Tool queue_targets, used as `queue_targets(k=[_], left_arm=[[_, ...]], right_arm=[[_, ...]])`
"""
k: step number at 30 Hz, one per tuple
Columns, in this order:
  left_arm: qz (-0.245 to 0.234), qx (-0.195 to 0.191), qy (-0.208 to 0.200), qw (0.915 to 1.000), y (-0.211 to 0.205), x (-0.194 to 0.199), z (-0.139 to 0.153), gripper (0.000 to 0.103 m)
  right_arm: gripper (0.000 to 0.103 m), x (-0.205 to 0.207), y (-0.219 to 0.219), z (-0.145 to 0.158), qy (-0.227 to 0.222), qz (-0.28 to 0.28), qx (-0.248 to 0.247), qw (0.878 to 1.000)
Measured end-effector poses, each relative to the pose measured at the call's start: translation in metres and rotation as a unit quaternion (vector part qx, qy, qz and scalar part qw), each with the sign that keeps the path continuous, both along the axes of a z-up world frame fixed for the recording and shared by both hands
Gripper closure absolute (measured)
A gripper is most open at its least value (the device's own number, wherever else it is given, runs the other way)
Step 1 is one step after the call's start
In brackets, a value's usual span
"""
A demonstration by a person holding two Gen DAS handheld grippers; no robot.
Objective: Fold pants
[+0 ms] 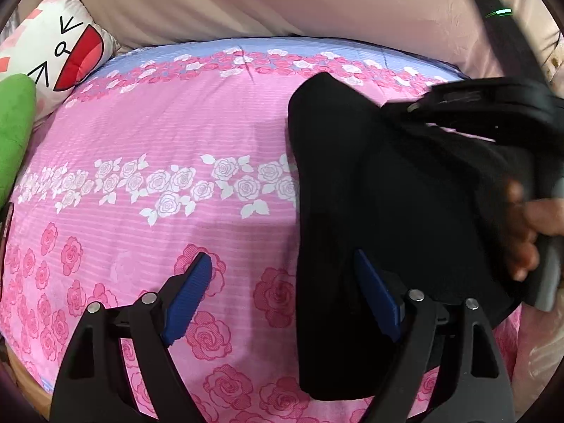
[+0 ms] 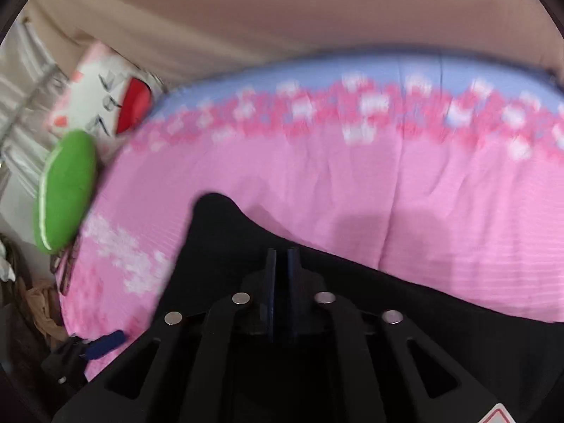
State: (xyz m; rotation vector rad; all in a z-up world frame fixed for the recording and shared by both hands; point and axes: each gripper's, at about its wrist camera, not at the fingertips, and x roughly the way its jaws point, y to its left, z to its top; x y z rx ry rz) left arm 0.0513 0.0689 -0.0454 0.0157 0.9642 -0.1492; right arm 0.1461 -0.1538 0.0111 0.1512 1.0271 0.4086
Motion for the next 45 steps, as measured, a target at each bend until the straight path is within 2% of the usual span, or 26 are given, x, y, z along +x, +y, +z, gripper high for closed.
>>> queue_targets(k=[4,7,10,12,13,14,15,16,17,19,20,23,24,27,31,33,34,35,36,37,38,40,41,42,43,45], left_arm=[[0.005,0.007,-0.003,1.0000,-0.002,0.001,0.000,0.018],[0.008,0.019,-0.004,0.9998,-0.006,0.001,0.001,0.017],[0.008,0.026,-0.009,0.9996,-0.012,0.002,0.002,0.016],[0.013,0.039,-0.011,0.9991,-0.016,0.002,0.003,0.016],[0.015,0.047,-0.014,0.9987,-0.018,0.001,0.004,0.016],[0.018,0.050,-0.015,0.9985,-0.018,0.001,0.004,0.016],[0.019,0.053,-0.015,0.9983,-0.019,0.000,0.005,0.017],[0.020,0.056,-0.016,0.9981,-0.020,0.000,0.005,0.017],[0.021,0.057,-0.016,0.9980,-0.022,-0.001,0.006,0.017],[0.021,0.060,-0.017,0.9978,-0.024,-0.002,0.009,0.018],[0.023,0.062,-0.019,0.9977,-0.024,-0.005,0.012,0.018],[0.011,0.022,-0.008,0.9997,-0.020,-0.011,0.017,0.010],[0.002,-0.016,0.004,0.9999,-0.016,-0.013,0.018,0.009],[-0.005,-0.080,0.034,0.9962,-0.011,-0.011,0.010,0.006],[0.010,-0.123,0.059,0.9906,-0.007,-0.004,-0.007,0.006],[-0.007,-0.155,0.067,0.9856,-0.006,-0.002,-0.011,0.028],[-0.021,-0.173,0.075,0.9818,-0.007,0.000,-0.011,0.045],[-0.009,-0.163,0.069,0.9841,-0.004,0.000,-0.006,0.070],[-0.009,-0.155,0.062,0.9859,-0.003,-0.001,-0.001,0.076],[-0.011,-0.158,0.055,0.9858,0.002,-0.002,0.007,0.080],[-0.016,-0.165,0.052,0.9847,0.007,-0.003,0.013,0.080],[-0.019,-0.144,0.044,0.9884,0.012,-0.003,0.018,0.078],[-0.020,-0.120,0.040,0.9917,0.011,-0.003,0.017,0.076],[-0.003,-0.068,0.027,0.9973,0.010,-0.006,0.017,0.075],[-0.001,-0.046,0.012,0.9989,0.009,-0.009,0.021,0.069],[-0.017,-0.040,-0.014,0.9990,0.003,-0.022,0.035,0.044]], right_arm=[[0.096,-0.037,-0.027,0.002,-0.017,-0.053,-0.054,0.997],[0.096,-0.067,-0.055,0.010,-0.037,-0.080,-0.027,0.996],[0.103,-0.067,-0.080,-0.004,-0.026,-0.110,-0.104,0.988],[0.103,-0.074,-0.100,0.006,-0.018,-0.125,-0.044,0.991],[0.103,-0.082,-0.103,0.012,-0.034,-0.129,-0.050,0.990],[0.097,-0.088,-0.102,0.019,-0.057,-0.134,-0.069,0.987],[0.097,-0.092,-0.108,0.021,-0.071,-0.146,-0.098,0.982],[0.103,-0.089,-0.113,0.016,-0.064,-0.154,-0.114,0.979],[0.103,-0.084,-0.123,0.005,-0.046,-0.156,-0.121,0.979],[0.103,-0.091,-0.141,0.003,-0.034,-0.166,-0.067,0.983],[0.098,-0.100,-0.145,0.010,-0.038,-0.170,-0.052,0.983],[0.047,-0.135,-0.158,0.036,-0.081,-0.200,-0.059,0.975],[0.046,-0.149,-0.166,0.042,-0.091,-0.205,-0.056,0.973],[0.046,-0.169,-0.187,0.038,-0.069,-0.214,-0.030,0.974],[0.043,-0.191,-0.207,0.012,-0.022,-0.217,0.063,0.974],[0.045,-0.195,-0.205,0.000,-0.010,-0.212,0.078,0.974],[0.052,-0.197,-0.202,-0.001,-0.008,-0.208,0.080,0.975],[0.073,-0.197,-0.198,-0.002,-0.011,-0.200,0.084,0.976],[0.082,-0.194,-0.192,-0.002,-0.012,-0.194,0.080,0.978],[0.084,-0.192,-0.183,0.004,-0.023,-0.191,0.062,0.979],[0.085,-0.193,-0.179,0.010,-0.031,-0.184,0.061,0.981],[0.082,-0.195,-0.170,0.023,-0.049,-0.166,0.060,0.983],[0.074,-0.195,-0.167,0.024,-0.053,-0.160,0.047,0.985],[0.062,-0.195,-0.168,0.022,-0.050,-0.158,0.034,0.986],[0.060,-0.194,-0.171,0.016,-0.039,-0.172,0.019,0.984],[0.060,-0.193,-0.180,0.011,-0.021,-0.187,0.035,0.982]])
